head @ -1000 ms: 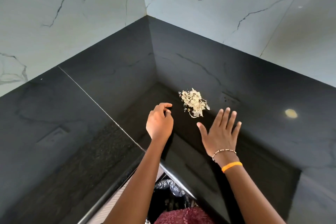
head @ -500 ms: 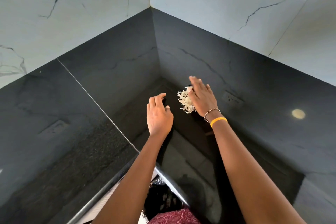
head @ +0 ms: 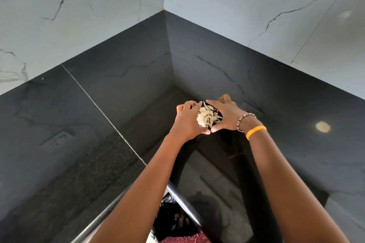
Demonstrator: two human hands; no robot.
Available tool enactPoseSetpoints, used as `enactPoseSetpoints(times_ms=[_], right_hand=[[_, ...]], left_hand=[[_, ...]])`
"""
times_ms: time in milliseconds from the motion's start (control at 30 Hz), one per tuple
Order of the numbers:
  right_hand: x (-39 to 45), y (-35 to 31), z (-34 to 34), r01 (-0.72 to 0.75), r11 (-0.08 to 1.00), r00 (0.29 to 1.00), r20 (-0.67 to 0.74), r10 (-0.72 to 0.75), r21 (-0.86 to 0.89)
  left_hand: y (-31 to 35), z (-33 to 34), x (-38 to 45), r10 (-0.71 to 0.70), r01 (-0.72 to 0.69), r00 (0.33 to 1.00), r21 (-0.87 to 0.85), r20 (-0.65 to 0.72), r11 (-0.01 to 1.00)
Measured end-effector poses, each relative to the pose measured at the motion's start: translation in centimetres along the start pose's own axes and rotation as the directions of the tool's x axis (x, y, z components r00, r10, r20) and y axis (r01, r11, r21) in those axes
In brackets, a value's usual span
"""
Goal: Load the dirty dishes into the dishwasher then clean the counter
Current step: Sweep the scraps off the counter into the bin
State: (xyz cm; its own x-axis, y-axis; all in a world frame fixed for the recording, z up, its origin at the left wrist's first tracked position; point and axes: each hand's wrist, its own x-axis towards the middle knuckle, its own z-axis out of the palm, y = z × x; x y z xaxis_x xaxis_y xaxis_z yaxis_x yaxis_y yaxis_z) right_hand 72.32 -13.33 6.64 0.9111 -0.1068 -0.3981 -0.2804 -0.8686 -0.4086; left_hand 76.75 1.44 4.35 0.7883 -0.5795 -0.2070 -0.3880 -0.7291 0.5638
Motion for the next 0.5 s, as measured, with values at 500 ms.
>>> enactPoseSetpoints(times_ms=[500], right_hand=[[0.3, -2.2, 3.3, 0.001, 0.991, 0.903, -0.427, 0.057, 0.133]], left_hand=[[1.0, 1.0, -0.3, -0.049, 0.007, 0.958, -0.148, -0.282, 0.989]])
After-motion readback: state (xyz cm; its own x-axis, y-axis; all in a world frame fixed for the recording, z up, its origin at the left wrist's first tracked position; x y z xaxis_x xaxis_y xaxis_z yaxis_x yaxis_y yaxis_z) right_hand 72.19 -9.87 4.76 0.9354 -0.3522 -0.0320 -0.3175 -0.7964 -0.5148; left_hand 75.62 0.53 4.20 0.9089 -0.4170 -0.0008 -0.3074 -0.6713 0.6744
